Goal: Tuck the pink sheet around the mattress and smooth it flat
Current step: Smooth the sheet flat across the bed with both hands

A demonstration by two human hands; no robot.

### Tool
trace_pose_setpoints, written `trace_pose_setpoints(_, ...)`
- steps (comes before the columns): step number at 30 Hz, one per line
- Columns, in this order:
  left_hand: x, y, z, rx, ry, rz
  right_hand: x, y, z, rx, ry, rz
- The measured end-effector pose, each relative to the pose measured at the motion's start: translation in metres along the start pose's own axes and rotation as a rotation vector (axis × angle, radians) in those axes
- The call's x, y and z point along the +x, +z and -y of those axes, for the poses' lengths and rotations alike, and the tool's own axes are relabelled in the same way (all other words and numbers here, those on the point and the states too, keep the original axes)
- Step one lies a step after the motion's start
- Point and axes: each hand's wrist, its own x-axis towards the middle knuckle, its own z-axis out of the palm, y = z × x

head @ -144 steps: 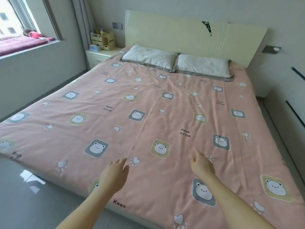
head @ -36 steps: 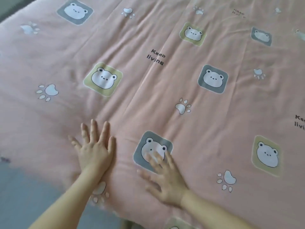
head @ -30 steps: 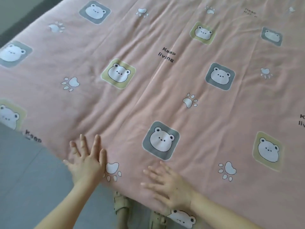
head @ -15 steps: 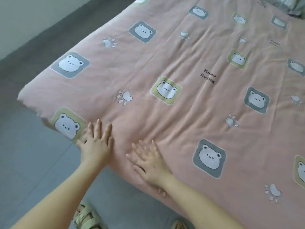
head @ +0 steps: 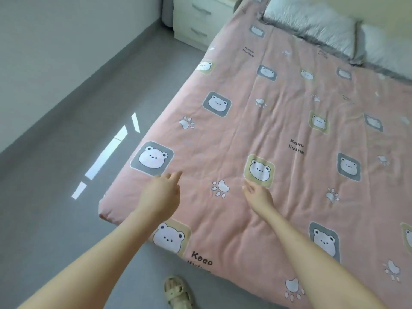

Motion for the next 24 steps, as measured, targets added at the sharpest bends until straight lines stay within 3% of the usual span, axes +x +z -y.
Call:
trace_pose_setpoints(11, 0.134, -0.197, 0.015, 0.168, 0.164, -0.092, 0.05, -0.099, 0.151, 0.262, 0.039, -0.231)
trace_pose_setpoints(24, 0.287, -0.294, 0.032, 0.15, 0.391, -0.073, 0.097, -0.117, 0.243, 0.374, 0.226, -0.482)
